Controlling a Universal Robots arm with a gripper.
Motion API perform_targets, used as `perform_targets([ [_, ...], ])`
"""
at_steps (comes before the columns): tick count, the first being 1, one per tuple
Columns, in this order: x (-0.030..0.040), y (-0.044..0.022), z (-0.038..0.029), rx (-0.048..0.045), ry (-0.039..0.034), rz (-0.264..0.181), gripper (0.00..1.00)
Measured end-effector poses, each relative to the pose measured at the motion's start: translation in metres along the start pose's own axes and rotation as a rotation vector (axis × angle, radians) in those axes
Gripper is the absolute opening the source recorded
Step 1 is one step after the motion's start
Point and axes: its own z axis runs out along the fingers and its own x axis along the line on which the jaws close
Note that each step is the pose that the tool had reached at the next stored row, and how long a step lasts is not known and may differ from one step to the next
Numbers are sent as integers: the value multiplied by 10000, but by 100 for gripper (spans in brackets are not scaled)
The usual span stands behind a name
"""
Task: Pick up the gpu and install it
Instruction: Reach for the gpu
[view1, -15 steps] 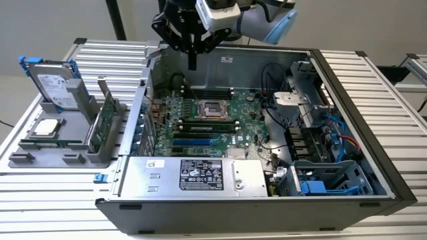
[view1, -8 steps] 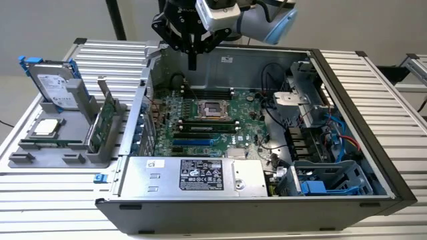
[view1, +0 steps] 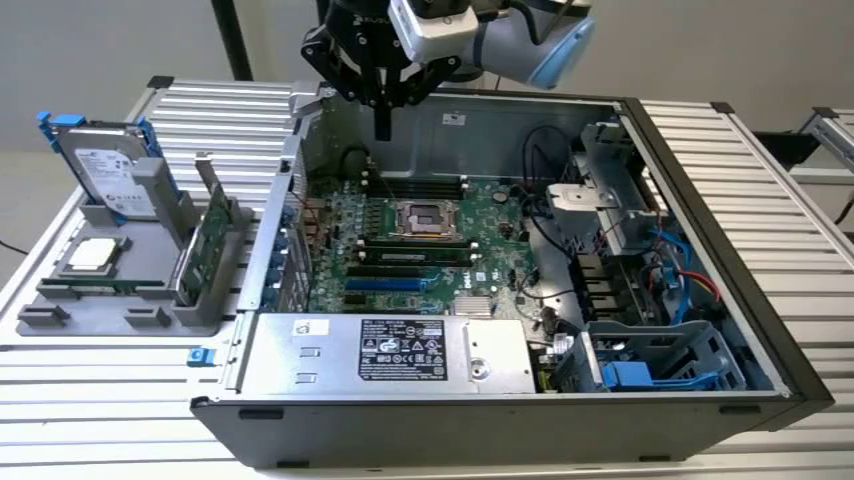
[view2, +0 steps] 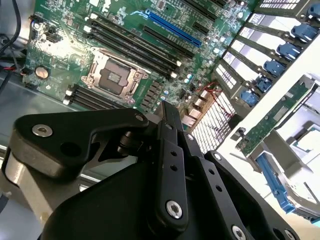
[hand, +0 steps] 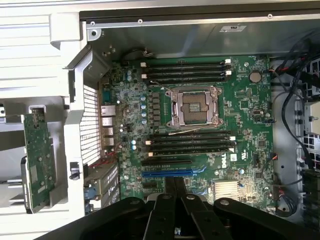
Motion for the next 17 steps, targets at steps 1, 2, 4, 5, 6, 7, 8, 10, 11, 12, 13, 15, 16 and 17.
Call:
perform_targets([
  [1,9,-1,0,0,-1,0,0],
  [2,17,-1,-1,1,0,-1,0],
  [4,37,-3,-1,0,-1,0,0],
  [5,46,-3,-1,1,0,0,0],
  [6,55,-4,-1,0,0,0,0],
  [7,62,-4,-1,0,-1,0,0],
  [8,69,-5,-1,0,-1,0,0],
  [10,81,-6,-1,0,-1,0,0],
  [11,89,-6,-1,0,-1,0,0],
  [12,95,-7,-2,0,0,0,0],
  [13,101,-7,-2,1,0,0,0],
  [15,113,-8,-2,0,0,0,0],
  [16,119,-8,-2,0,0,0,0],
  [17,125,-9,-2,0,1,0,0],
])
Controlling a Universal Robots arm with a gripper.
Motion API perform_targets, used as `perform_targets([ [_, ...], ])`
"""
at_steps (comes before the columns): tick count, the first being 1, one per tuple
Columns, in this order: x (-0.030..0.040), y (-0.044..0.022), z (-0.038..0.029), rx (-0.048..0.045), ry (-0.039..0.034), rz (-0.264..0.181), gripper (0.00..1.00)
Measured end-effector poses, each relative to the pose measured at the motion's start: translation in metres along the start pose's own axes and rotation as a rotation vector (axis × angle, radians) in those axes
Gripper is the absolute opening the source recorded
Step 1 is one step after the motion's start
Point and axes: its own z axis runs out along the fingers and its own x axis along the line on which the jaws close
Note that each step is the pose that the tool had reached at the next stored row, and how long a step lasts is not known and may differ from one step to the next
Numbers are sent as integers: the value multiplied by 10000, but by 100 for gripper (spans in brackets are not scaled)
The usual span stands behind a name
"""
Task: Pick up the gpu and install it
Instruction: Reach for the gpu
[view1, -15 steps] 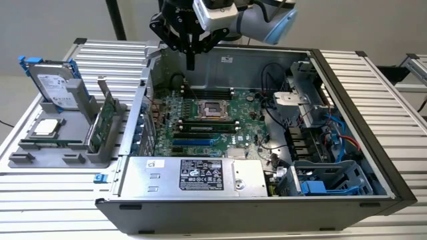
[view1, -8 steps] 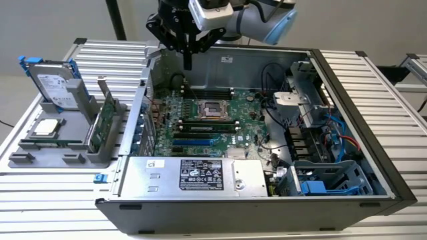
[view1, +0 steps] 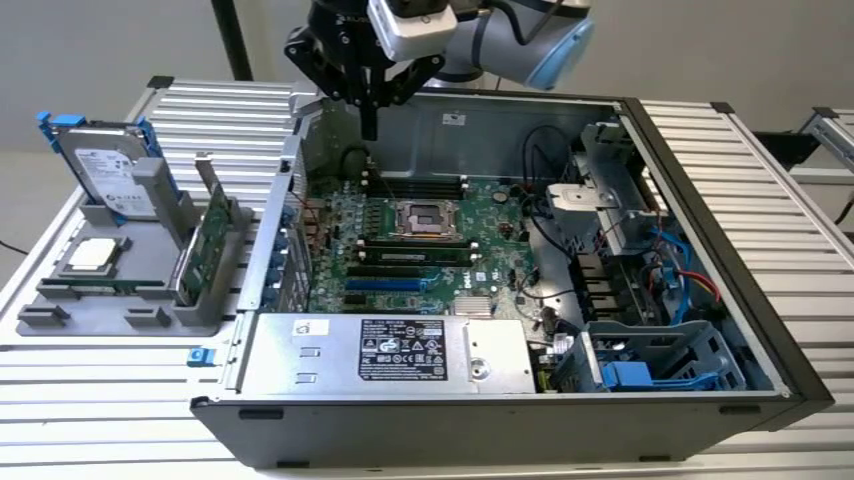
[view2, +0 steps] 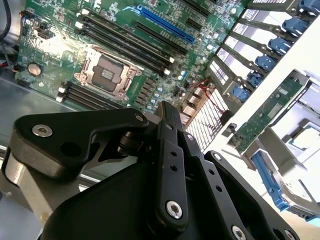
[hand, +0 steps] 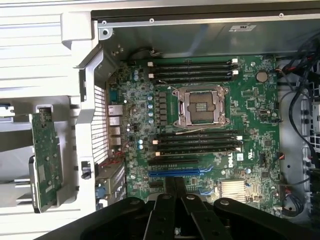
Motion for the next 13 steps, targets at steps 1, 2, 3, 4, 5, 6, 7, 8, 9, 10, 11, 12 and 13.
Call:
perform_targets([
  [1,6,0,0,0,1,0,0],
  [2,12,-1,0,0,2,0,0],
  [3,17,-1,0,0,4,0,0],
  [4,23,-2,0,1,6,0,0],
  [5,29,-2,0,0,8,1,0],
  [6,35,-3,0,0,9,0,0],
  [7,41,-3,0,0,11,0,0],
  [8,47,-3,-1,1,13,1,0],
  [9,52,-4,-1,1,15,0,0],
  [10,58,-4,-1,2,17,0,0],
  [11,64,-4,-1,2,19,1,0],
  [12,70,-5,-1,2,21,1,0],
  [13,75,-5,-1,1,22,1,0],
])
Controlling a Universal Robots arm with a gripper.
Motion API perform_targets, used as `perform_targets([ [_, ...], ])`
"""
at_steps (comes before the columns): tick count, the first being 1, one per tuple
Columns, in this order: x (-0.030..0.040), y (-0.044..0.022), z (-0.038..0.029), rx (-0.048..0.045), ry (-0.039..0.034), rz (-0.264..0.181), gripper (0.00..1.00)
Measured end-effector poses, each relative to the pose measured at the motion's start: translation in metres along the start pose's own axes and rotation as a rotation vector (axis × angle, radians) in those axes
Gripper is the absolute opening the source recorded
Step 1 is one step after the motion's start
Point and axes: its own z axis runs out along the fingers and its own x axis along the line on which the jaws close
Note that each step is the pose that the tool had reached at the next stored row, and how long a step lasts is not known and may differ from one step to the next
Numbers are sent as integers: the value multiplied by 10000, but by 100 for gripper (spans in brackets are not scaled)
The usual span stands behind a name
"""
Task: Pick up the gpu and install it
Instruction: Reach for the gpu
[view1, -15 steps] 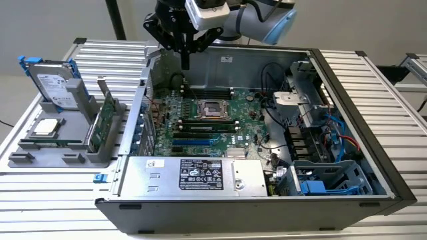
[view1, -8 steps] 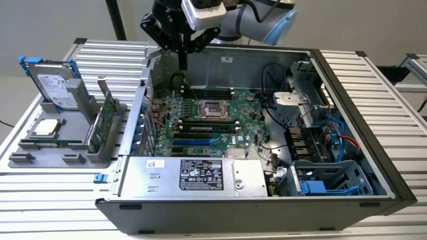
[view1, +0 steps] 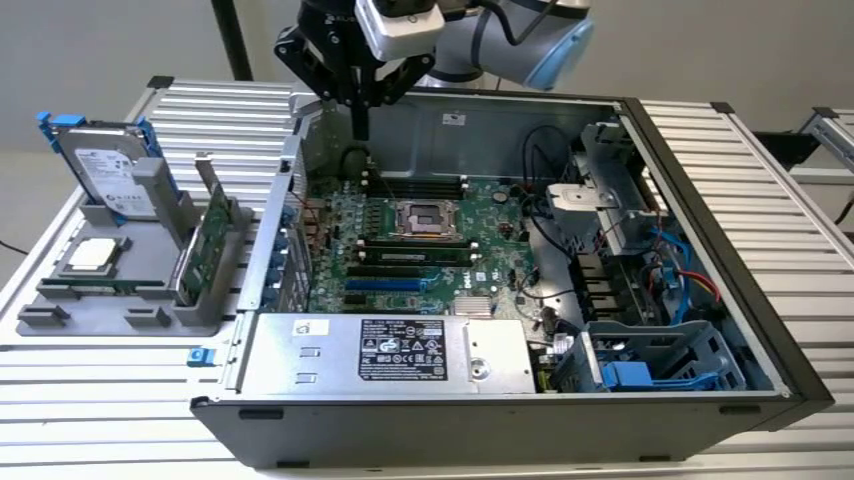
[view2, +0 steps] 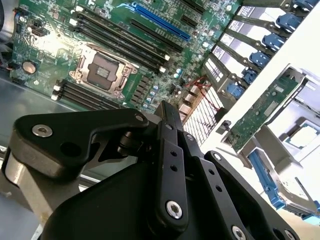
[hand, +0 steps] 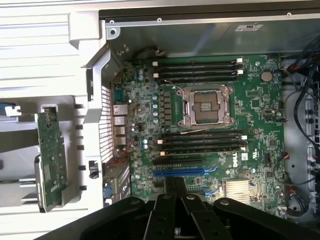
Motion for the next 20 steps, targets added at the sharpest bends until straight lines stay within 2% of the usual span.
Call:
perform_targets([
  [20,161,-11,-3,2,20,1,0],
])
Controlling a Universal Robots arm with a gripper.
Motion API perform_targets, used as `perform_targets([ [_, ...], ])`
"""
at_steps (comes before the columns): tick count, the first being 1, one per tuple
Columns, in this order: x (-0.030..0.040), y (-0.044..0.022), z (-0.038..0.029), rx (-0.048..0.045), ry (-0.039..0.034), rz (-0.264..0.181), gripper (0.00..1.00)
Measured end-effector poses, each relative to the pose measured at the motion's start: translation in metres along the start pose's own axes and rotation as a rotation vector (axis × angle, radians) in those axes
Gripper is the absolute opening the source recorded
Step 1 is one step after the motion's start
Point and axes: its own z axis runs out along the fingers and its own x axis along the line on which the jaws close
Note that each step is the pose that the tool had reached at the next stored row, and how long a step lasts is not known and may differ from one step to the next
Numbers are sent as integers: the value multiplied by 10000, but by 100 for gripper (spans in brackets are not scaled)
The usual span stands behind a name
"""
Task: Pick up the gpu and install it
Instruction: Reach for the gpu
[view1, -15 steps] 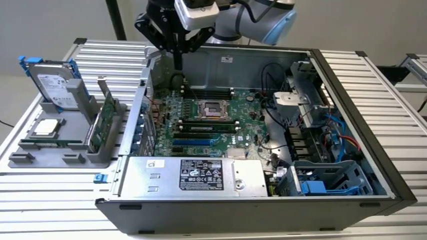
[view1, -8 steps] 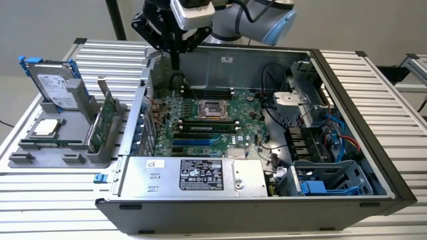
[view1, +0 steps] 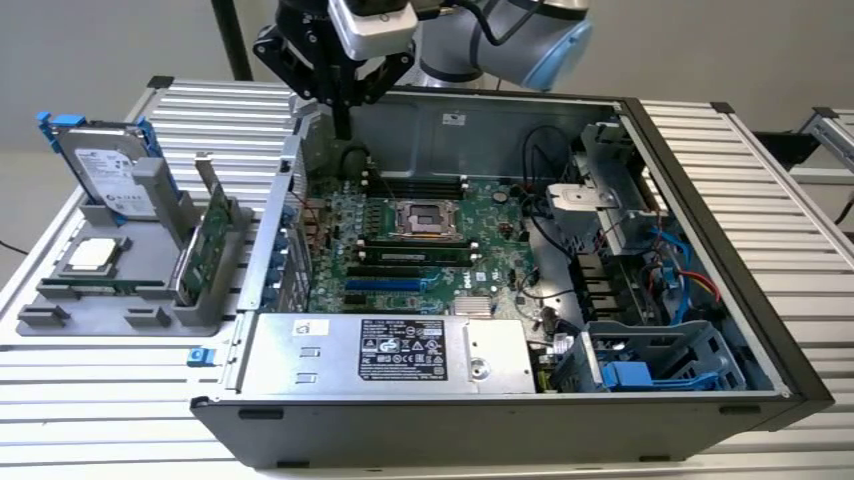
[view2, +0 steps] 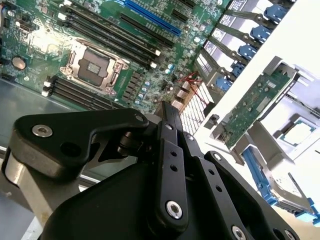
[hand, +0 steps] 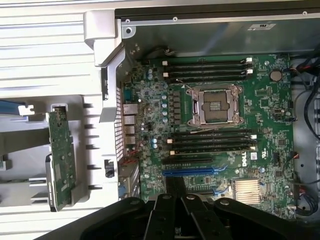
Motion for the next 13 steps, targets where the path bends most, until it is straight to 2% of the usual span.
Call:
perform_targets([
  [13,119,-8,-2,0,0,0,0],
])
